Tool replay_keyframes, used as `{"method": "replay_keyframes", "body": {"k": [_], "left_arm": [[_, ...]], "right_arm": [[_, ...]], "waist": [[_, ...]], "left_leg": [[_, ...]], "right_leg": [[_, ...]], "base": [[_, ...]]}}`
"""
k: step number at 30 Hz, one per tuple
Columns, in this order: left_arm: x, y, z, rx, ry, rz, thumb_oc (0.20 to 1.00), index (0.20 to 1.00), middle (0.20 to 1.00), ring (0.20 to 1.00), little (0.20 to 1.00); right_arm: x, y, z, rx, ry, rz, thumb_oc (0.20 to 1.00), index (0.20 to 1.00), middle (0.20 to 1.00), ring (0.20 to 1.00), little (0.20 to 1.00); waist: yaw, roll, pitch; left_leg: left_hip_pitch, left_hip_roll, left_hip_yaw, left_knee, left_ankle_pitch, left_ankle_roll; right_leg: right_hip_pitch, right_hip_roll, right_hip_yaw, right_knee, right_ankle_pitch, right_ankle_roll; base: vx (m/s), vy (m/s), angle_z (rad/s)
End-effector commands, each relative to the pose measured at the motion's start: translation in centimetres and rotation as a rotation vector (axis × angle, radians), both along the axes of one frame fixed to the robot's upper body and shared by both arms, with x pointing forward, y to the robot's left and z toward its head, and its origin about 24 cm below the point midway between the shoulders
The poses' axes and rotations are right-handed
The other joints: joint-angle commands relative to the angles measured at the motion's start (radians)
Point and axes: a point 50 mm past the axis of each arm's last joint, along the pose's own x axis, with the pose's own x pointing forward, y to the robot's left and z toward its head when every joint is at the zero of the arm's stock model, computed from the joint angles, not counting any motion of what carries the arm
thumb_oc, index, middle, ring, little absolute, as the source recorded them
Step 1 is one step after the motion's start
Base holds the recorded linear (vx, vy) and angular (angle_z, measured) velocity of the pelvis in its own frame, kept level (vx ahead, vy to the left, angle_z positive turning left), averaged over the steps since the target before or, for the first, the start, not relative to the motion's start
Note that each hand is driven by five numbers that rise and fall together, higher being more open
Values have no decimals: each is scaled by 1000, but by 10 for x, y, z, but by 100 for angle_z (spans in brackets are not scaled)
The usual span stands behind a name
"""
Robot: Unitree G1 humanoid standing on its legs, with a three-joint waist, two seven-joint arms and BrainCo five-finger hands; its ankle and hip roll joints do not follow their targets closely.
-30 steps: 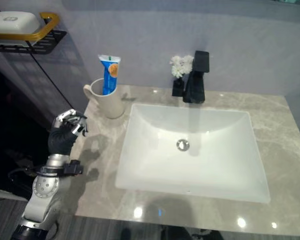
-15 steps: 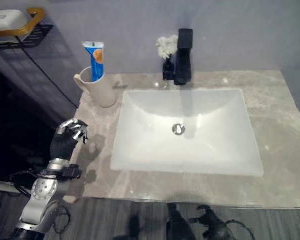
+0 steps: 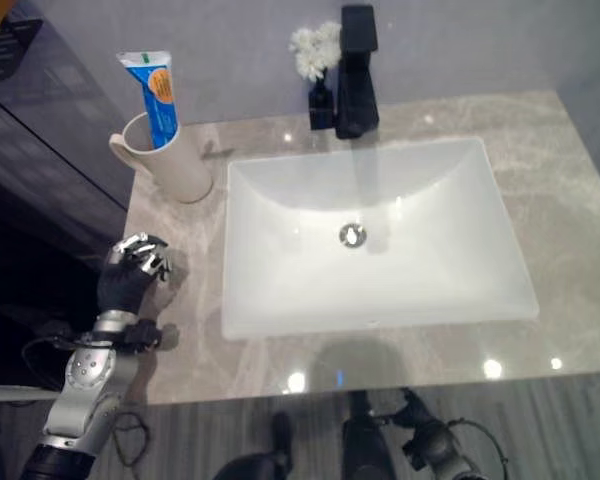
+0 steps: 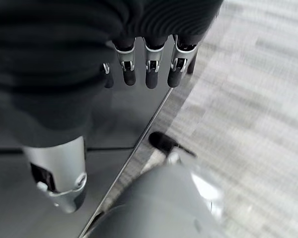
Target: Put brush and paste in cup on sink, flatten towel.
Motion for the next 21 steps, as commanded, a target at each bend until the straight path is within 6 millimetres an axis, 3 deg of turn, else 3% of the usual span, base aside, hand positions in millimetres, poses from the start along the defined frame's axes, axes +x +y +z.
{"method": "replay_keyframes", "body": {"k": [1, 9, 15, 21], "left_arm": [[-3, 9, 21, 18, -99, 22, 200, 200, 200, 200, 200], [-2, 14, 21, 30, -89, 63, 200, 200, 200, 200, 200], [-1, 16, 23, 50, -72, 45, 200, 200, 200, 200, 200], [15, 27, 23, 14, -34, 68, 200, 200, 200, 200, 200]], "right_arm": [[14, 8, 8, 10, -65, 53, 1000, 1000, 1000, 1000, 1000], [18, 10, 8, 18, -74, 28, 1000, 1000, 1000, 1000, 1000], [19, 14, 8, 12, -56, 67, 1000, 1000, 1000, 1000, 1000], [19, 11, 5, -19, -22, 84, 1000, 1000, 1000, 1000, 1000]], "waist": [[-13, -34, -52], [-7, -45, -57], [-3, -25, -42], [-12, -7, -37]], "left_leg": [[10, -33, -8, 39, -36, -5], [25, -28, 6, -10, -24, -8], [-5, -29, 5, -34, 4, -13], [-31, -26, 0, -44, 20, -21]], "right_leg": [[16, -37, 36, 9, -22, 56], [3, -32, 55, -6, -6, 66], [-36, -36, 62, -18, 7, 63], [-53, -36, 60, -24, 10, 60]], "base": [[17, -39, 5], [-3, -12, -4], [-20, 7, -6], [-2, -1, 2]]}}
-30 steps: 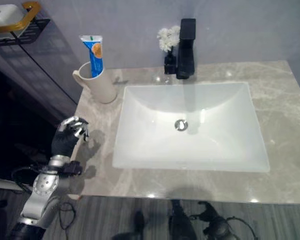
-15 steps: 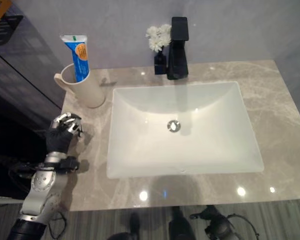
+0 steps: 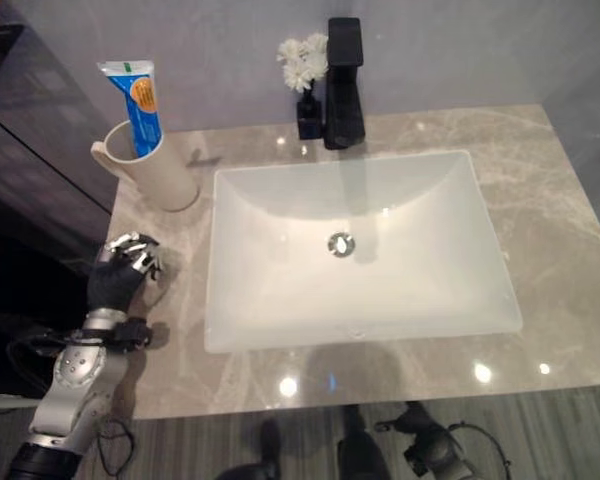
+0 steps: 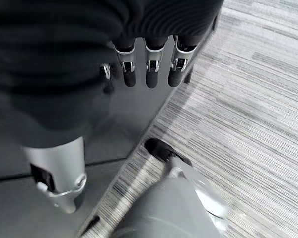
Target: Put brush and paste in cup on sink, flatten towel.
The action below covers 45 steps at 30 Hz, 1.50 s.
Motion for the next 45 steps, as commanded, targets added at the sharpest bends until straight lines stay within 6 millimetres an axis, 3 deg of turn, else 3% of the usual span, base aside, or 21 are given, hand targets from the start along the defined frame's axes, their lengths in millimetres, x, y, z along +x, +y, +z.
{"method": "replay_keyframes", "body": {"k": [1, 6, 16, 24, 34, 45], "left_arm": [[12, 19, 20, -2, -53, 52, 200, 200, 200, 200, 200], [38, 37, 32, 35, -46, 170, 200, 200, 200, 200, 200], [56, 44, 46, 79, -49, 230, 200, 200, 200, 200, 200], [62, 39, 51, 105, -56, 233, 200, 200, 200, 200, 200], [69, 17, 49, 99, -69, 185, 200, 200, 200, 200, 200], [87, 14, 70, 180, -95, 217, 200, 200, 200, 200, 200]], "right_arm": [[20, 8, 7, -15, -32, 76, 1000, 1000, 1000, 1000, 1000], [20, 7, 6, -18, -24, 66, 1000, 1000, 1000, 1000, 1000], [17, 10, 4, -15, -10, 70, 1000, 1000, 1000, 1000, 1000], [17, 13, 3, -7, -10, 78, 1000, 1000, 1000, 1000, 1000], [16, 16, 2, -3, -7, 87, 1000, 1000, 1000, 1000, 1000], [15, 16, 1, -2, -6, 89, 1000, 1000, 1000, 1000, 1000]], "waist": [[-16, -24, 11], [-40, -29, 9], [-63, -37, 3], [-76, -43, 1], [-90, -44, -1], [-110, -47, -4]], "left_leg": [[12, -36, -14, 4, -6, -2], [-9, -24, -13, 4, 0, -14], [-9, -13, -6, 4, -4, -24], [-10, -9, 5, 4, -6, -27], [-23, -10, 15, 4, -5, -30], [-39, -5, 21, 4, -1, -37]], "right_leg": [[-5, -54, 45, 33, -21, 70], [-29, -49, 46, 39, -21, 68], [-37, -41, 51, 41, -24, 66], [-43, -40, 61, 36, -19, 68], [-63, -36, 75, 36, -13, 69], [-87, -28, 82, 43, -9, 67]], "base": [[0, 0, 0], [1, -9, 0], [0, 0, 0], [-1, -1, -1], [0, 0, 0], [-2, -6, -5]]}}
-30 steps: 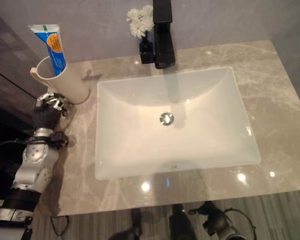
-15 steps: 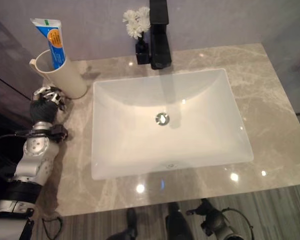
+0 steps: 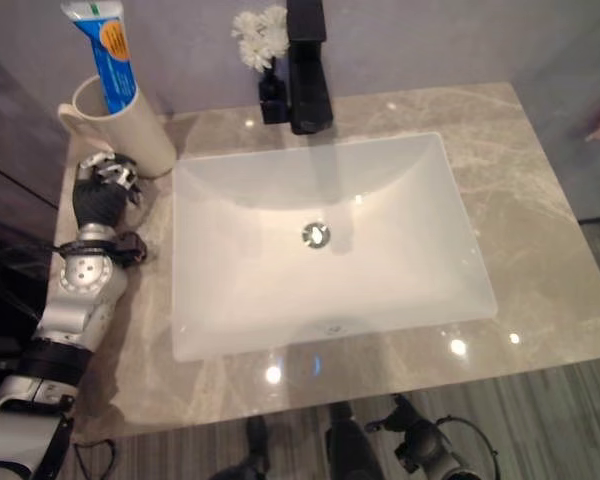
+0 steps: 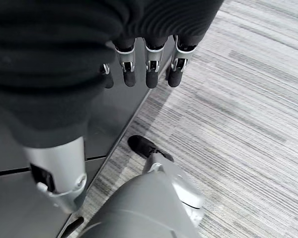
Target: Put brush and paste in cup on sink, flatten towel.
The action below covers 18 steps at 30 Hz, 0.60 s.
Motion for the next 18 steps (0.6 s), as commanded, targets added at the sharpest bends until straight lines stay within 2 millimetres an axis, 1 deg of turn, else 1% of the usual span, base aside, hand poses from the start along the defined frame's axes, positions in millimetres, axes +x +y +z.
{"method": "replay_keyframes", "body": {"k": [1, 10, 15, 18], "left_arm": [[7, 0, 3, 61, 22, 27, 200, 200, 200, 200, 200], [12, 0, 13, 74, 0, 53, 200, 200, 200, 200, 200], [11, 2, 10, 56, 2, 65, 200, 200, 200, 200, 200], [3, 9, 4, 74, 5, 93, 200, 200, 200, 200, 200]], "right_arm": [[6, -2, 3, -12, -17, 21, 1000, 1000, 1000, 1000, 1000], [5, -1, 2, -9, -12, 18, 1000, 1000, 1000, 1000, 1000], [4, -1, 1, -12, -11, 13, 1000, 1000, 1000, 1000, 1000], [2, -3, 1, -13, -9, 2, 1000, 1000, 1000, 1000, 1000]], "waist": [[-19, 10, 29], [-24, 11, 30], [-24, 10, 26], [-16, 10, 18]], "left_leg": [[40, -12, -17, 5, -9, -26], [36, -10, -10, 5, -9, -28], [34, -7, -8, 5, -9, -30], [40, -5, -9, 5, -13, -31]], "right_leg": [[9, -44, 44, 43, -29, 76], [2, -39, 50, 40, -29, 74], [2, -38, 50, 35, -28, 75], [8, -36, 50, 33, -33, 75]], "base": [[5, -10, -4], [0, 0, 0], [0, 0, 0], [11, -3, 0]]}}
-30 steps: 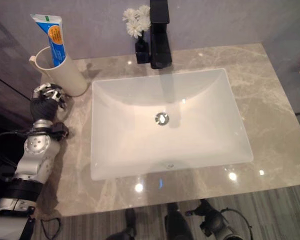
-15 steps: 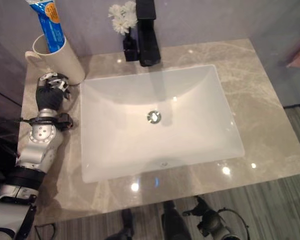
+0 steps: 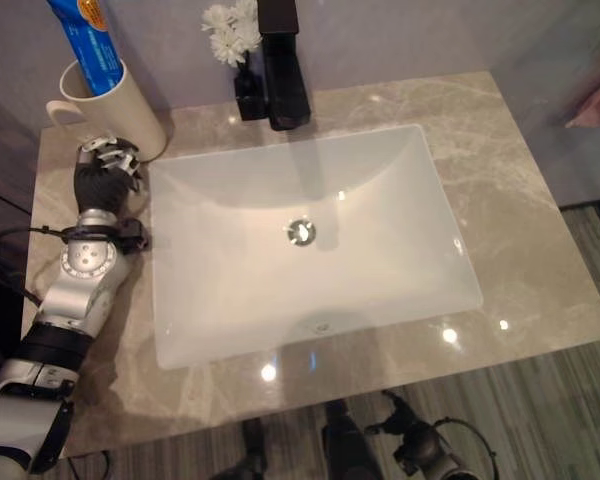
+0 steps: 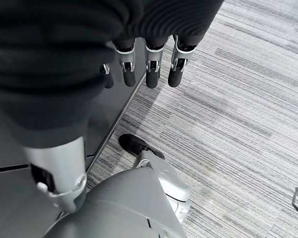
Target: Put brush and paste in cup on sink, flatten towel.
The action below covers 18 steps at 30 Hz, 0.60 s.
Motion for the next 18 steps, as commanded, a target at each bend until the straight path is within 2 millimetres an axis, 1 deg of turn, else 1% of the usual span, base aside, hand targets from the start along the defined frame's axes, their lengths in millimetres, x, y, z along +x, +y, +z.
{"method": "replay_keyframes", "body": {"k": [1, 5, 8, 11, 12, 18], "left_arm": [[-6, 14, -5, 37, 13, 69, 200, 200, 200, 200, 200], [-10, 21, -8, 48, 20, 103, 200, 200, 200, 200, 200], [-11, 28, -8, 42, 21, 128, 200, 200, 200, 200, 200], [-11, 32, -9, 38, 29, 148, 200, 200, 200, 200, 200], [-9, 38, -8, 33, 36, 175, 200, 200, 200, 200, 200], [-4, 46, 2, 43, 31, 223, 200, 200, 200, 200, 200]], "right_arm": [[3, -5, 3, -2, -22, -17, 1000, 1000, 1000, 1000, 1000], [-2, -9, 0, -14, -2, -28, 1000, 1000, 1000, 1000, 1000], [1, -7, 2, -37, -9, 32, 1000, 1000, 1000, 1000, 1000], [0, -6, 2, -28, -8, 32, 1000, 1000, 1000, 1000, 1000], [-1, -5, 1, -24, 0, 36, 1000, 1000, 1000, 1000, 1000], [1, -2, 2, -18, -5, 43, 1000, 1000, 1000, 1000, 1000]], "waist": [[1, 4, 18], [5, 4, 16], [8, 3, 14], [8, 2, 15], [8, 2, 13], [1, -1, 10]], "left_leg": [[49, -10, -17, 5, -16, -27], [53, -8, -19, 5, -17, -27], [52, -7, -19, 5, -18, -29], [53, -7, -19, 5, -18, -30], [54, -6, -19, 5, -18, -31], [54, 0, -13, 5, -16, -35]], "right_leg": [[22, -43, 45, 33, -37, 79], [29, -44, 40, 31, -41, 77], [32, -45, 35, 27, -42, 77], [33, -46, 34, 27, -42, 77], [34, -45, 31, 27, -43, 77], [31, -40, 36, 26, -42, 77]], "base": [[0, 0, 0], [0, 0, 0], [0, 0, 0], [0, 0, 0], [0, 0, 0], [0, 0, 0]]}}
